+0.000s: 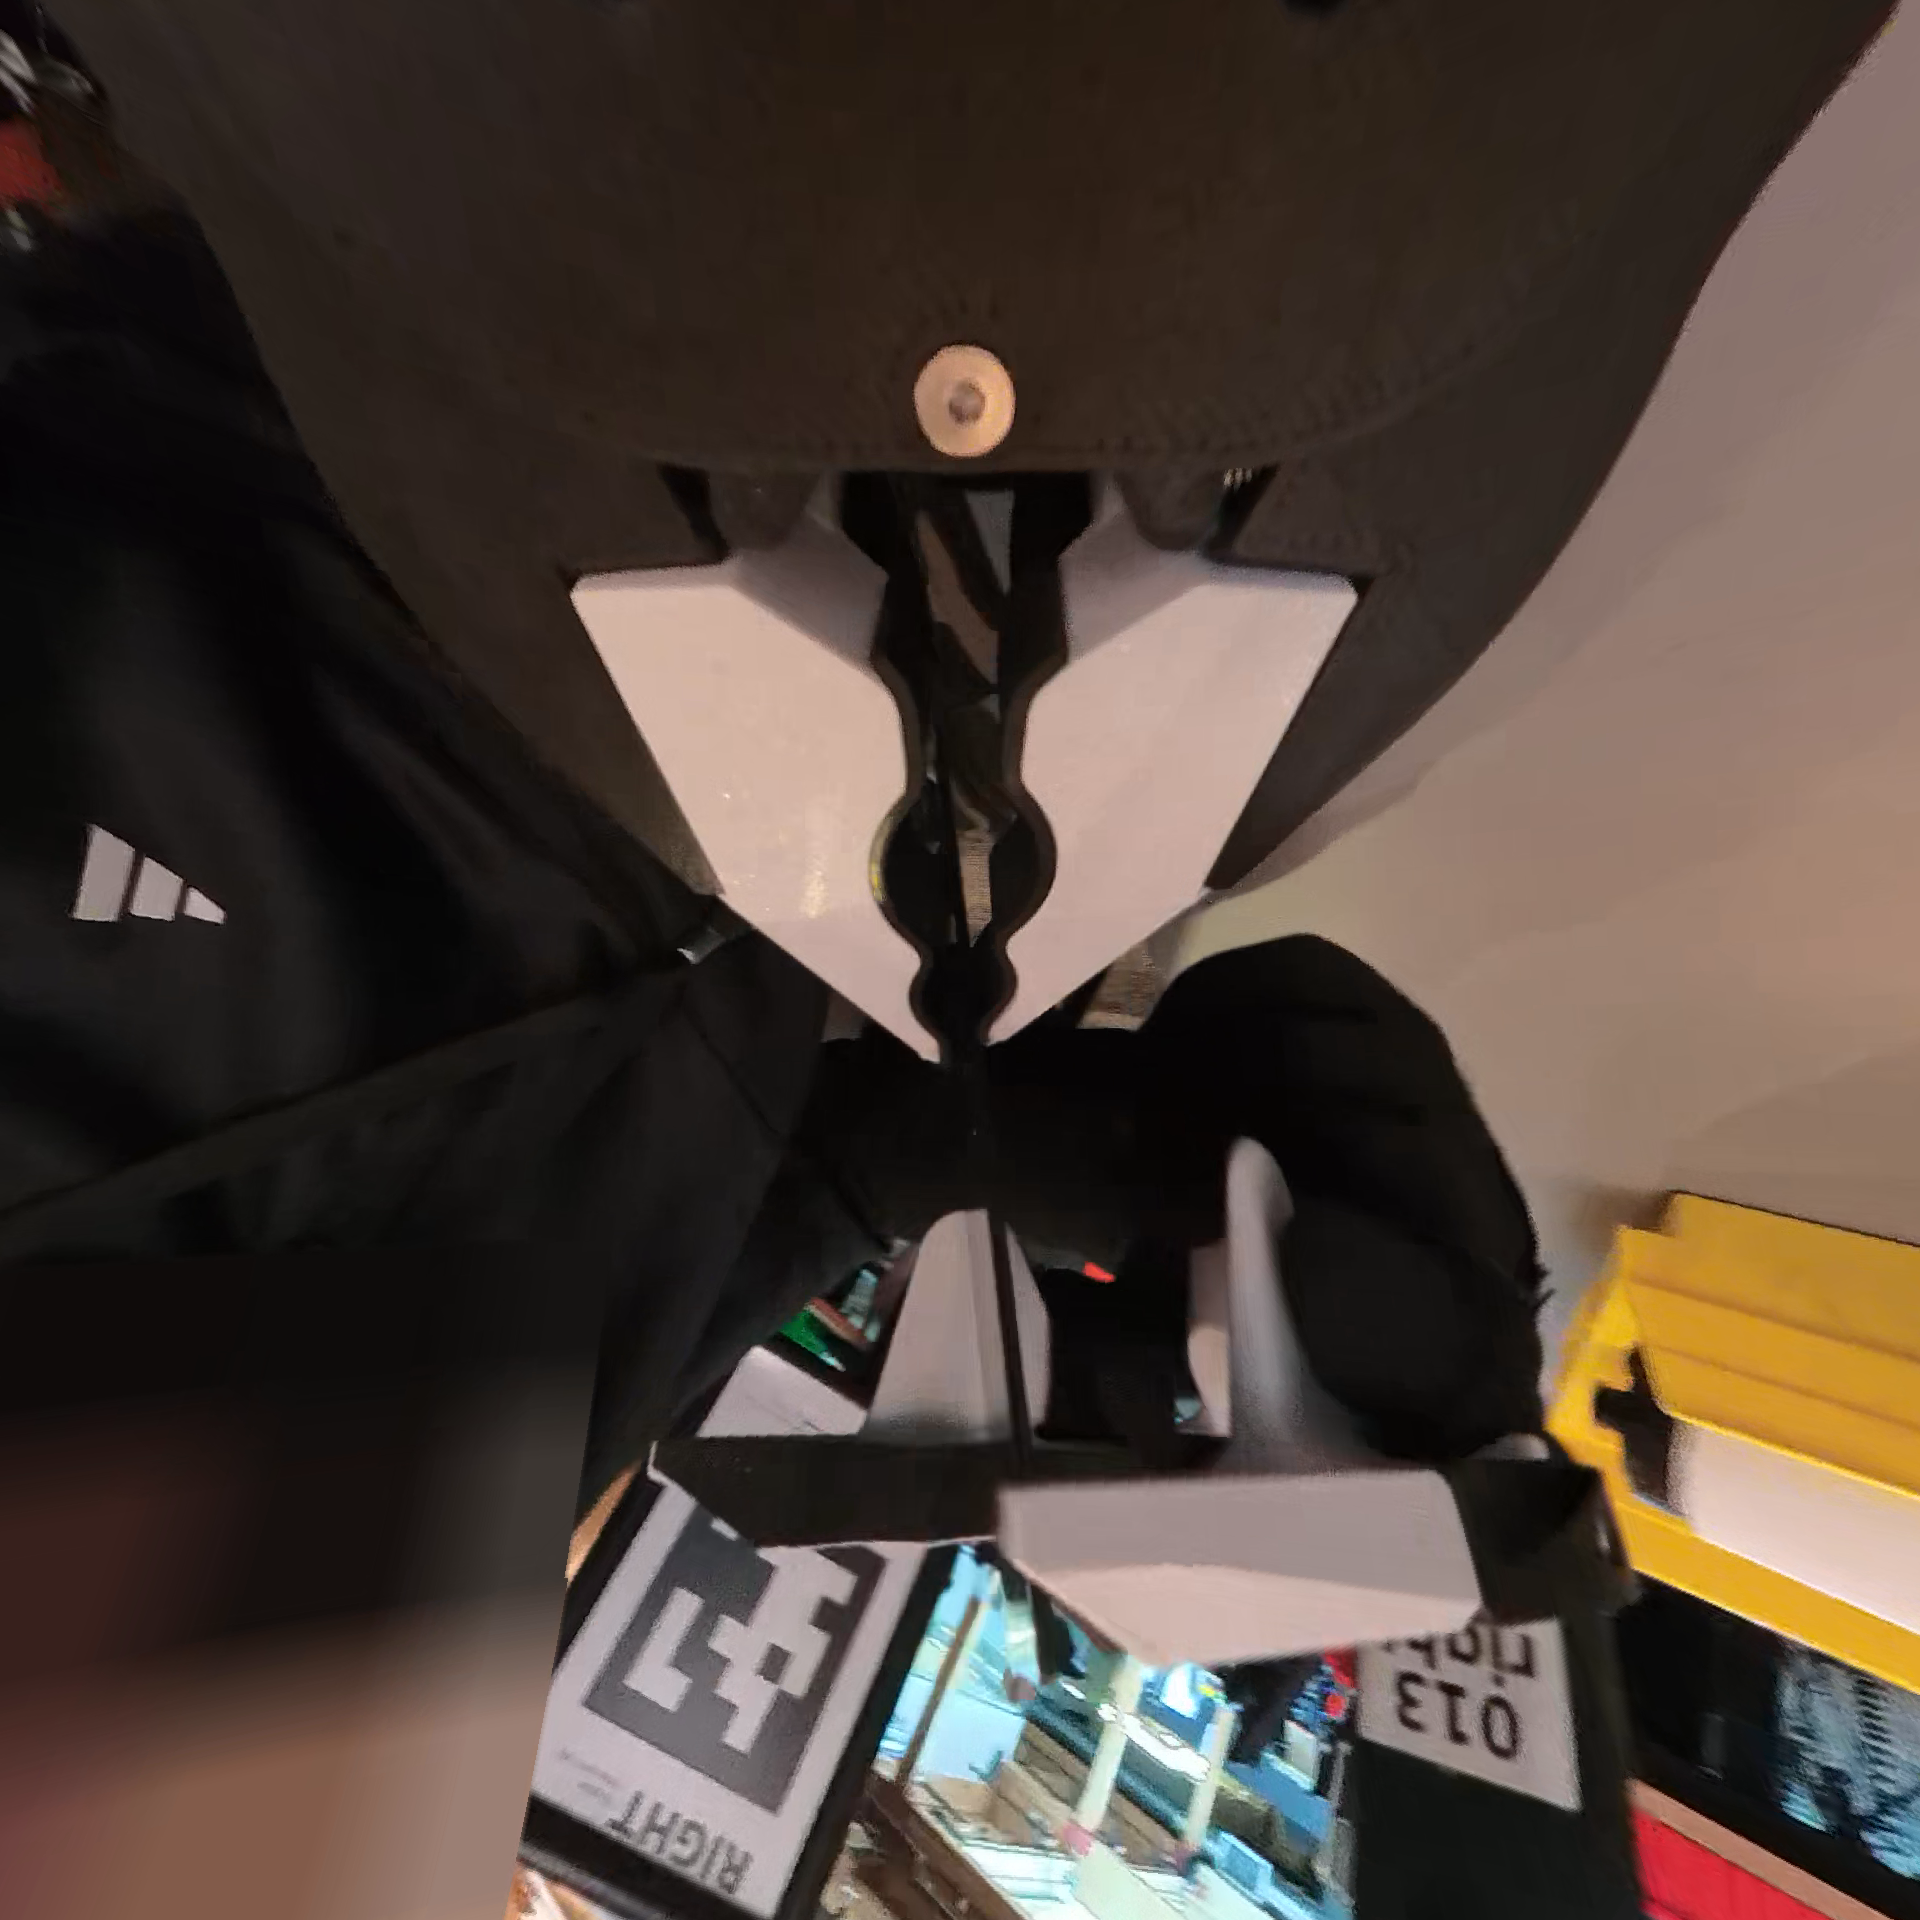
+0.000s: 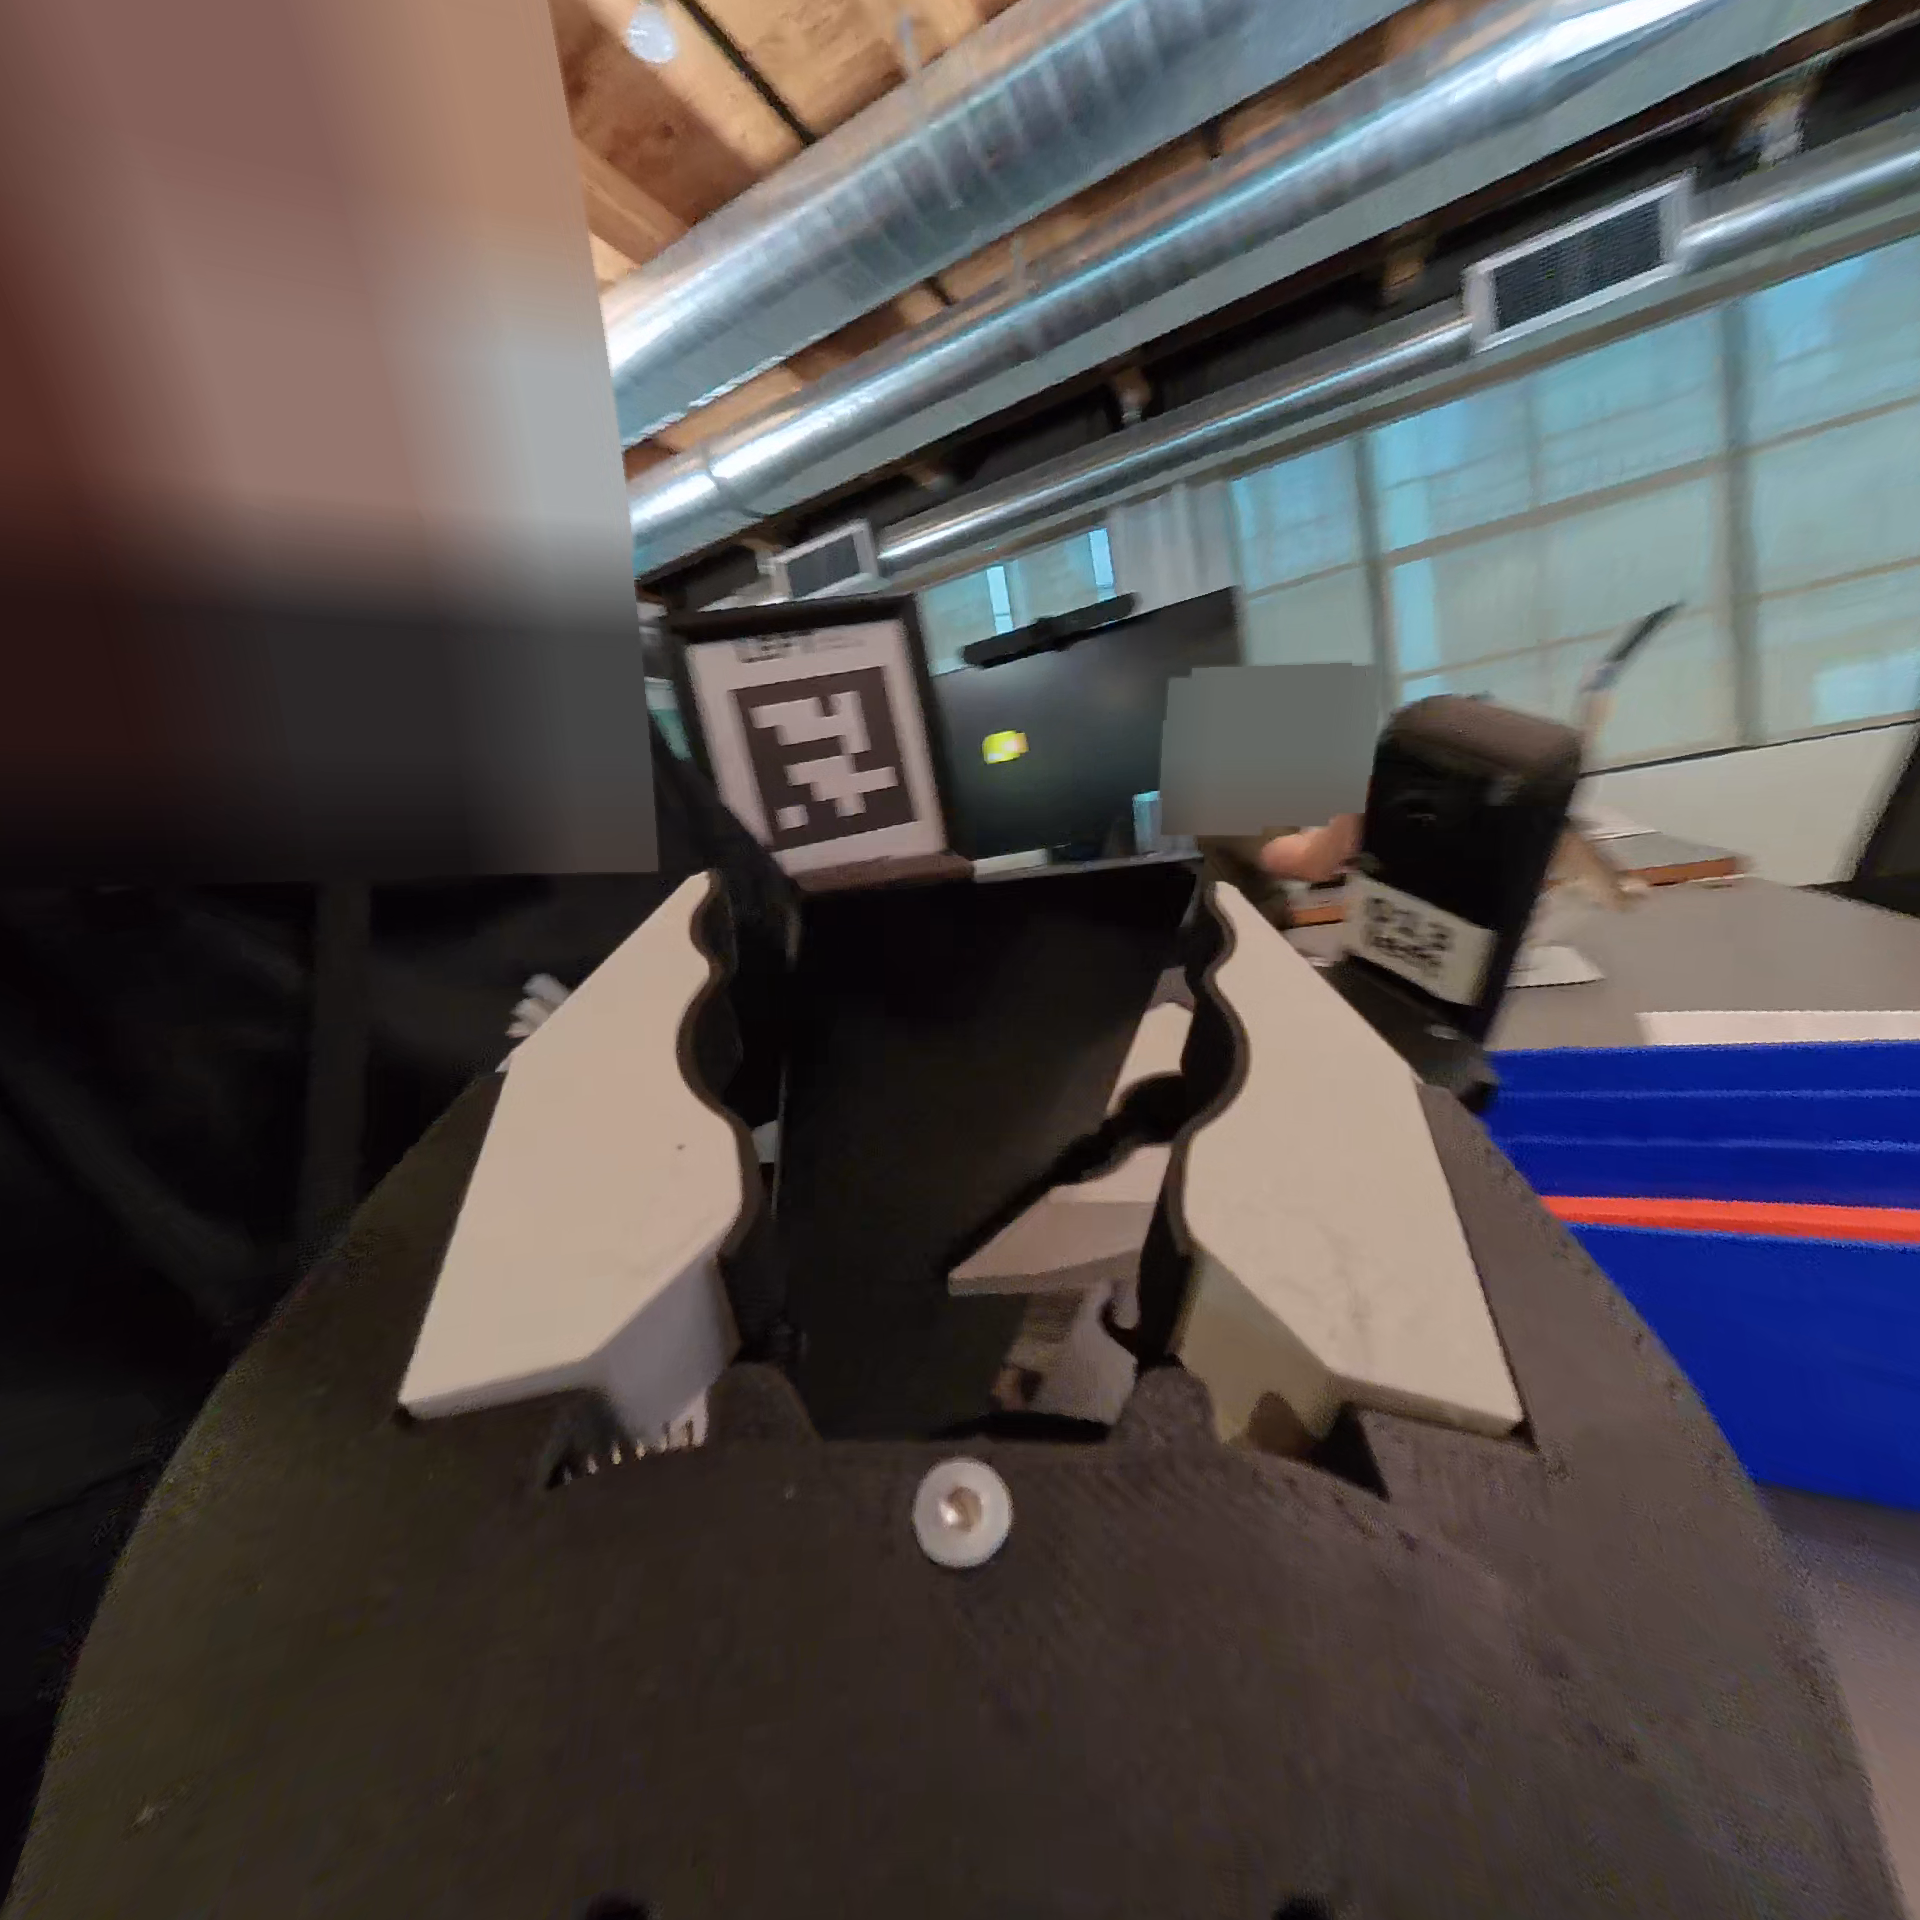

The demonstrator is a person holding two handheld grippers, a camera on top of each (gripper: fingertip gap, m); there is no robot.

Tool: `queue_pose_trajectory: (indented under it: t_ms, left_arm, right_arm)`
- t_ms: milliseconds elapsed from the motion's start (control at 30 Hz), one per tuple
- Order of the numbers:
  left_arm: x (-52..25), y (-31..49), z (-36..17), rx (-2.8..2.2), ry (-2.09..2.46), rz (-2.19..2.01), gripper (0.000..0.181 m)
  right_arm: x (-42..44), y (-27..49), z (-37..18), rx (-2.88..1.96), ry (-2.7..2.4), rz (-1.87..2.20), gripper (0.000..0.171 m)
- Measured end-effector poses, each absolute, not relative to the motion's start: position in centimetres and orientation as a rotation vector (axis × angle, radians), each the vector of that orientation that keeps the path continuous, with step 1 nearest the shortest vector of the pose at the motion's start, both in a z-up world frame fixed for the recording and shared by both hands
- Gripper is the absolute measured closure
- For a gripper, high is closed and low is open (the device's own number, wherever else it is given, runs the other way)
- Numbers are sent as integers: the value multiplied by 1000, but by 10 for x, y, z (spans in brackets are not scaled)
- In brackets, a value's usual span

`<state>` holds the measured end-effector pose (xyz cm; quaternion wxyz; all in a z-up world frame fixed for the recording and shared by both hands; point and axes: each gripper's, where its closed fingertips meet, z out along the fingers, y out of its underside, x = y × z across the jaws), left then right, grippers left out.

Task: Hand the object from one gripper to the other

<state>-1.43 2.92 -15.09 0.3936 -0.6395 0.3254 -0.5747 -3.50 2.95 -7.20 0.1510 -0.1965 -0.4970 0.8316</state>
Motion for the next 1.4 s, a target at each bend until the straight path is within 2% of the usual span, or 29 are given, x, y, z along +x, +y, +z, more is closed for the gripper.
queue_pose_trajectory:
  t_ms: [167,233,400,633,700,800,933,1000,1033,1100,1133,1233,1300,1367,1400]
  left_arm:
    - [-39,52,-167,-1798,759,-1215,181]
    - [-51,59,-180,-1920,788,-1039,181]
    - [-84,67,-206,-2163,928,-512,181]
    - [-93,73,-208,-2177,1097,-7,181]
    - [-94,73,-211,-2174,1149,82,181]
    - [-95,73,-210,-2164,1180,163,181]
    - [-103,80,-202,-2132,1142,236,181]
    - [-113,89,-190,-2118,1037,276,171]
    - [-121,93,-182,-2110,974,305,154]
    - [-136,99,-163,-2080,828,283,135]
    - [-140,99,-154,-2067,756,214,135]
    - [-148,97,-127,-2013,512,-165,127]
    - [-158,92,-113,-1974,341,-484,110]
    - [-172,85,-98,-1877,209,-771,110]
    - [-182,82,-95,-1842,144,-888,104]
  right_arm:
    - [-50,65,-79,-751,-1369,2143,88]
    - [-56,78,-91,-838,-1446,1902,90]
    - [-49,89,-114,-895,-1693,1444,108]
    - [-63,91,-152,-868,-1949,822,132]
    - [-65,86,-164,-834,-2010,730,142]
    - [-68,79,-173,-798,-2053,686,168]
    - [-70,78,-173,-761,-2040,653,171]
    - [-74,84,-166,-744,-1982,597,171]
    - [-75,89,-162,-741,-1947,557,171]
    - [-78,102,-153,-722,-1861,445,171]
    - [-79,107,-148,-708,-1819,399,171]
    - [-80,116,-133,-630,-1708,258,171]
    - [-79,114,-123,-536,-1655,162,171]
    - [-77,108,-113,-423,-1627,67,171]
    - [-76,104,-110,-362,-1625,21,171]
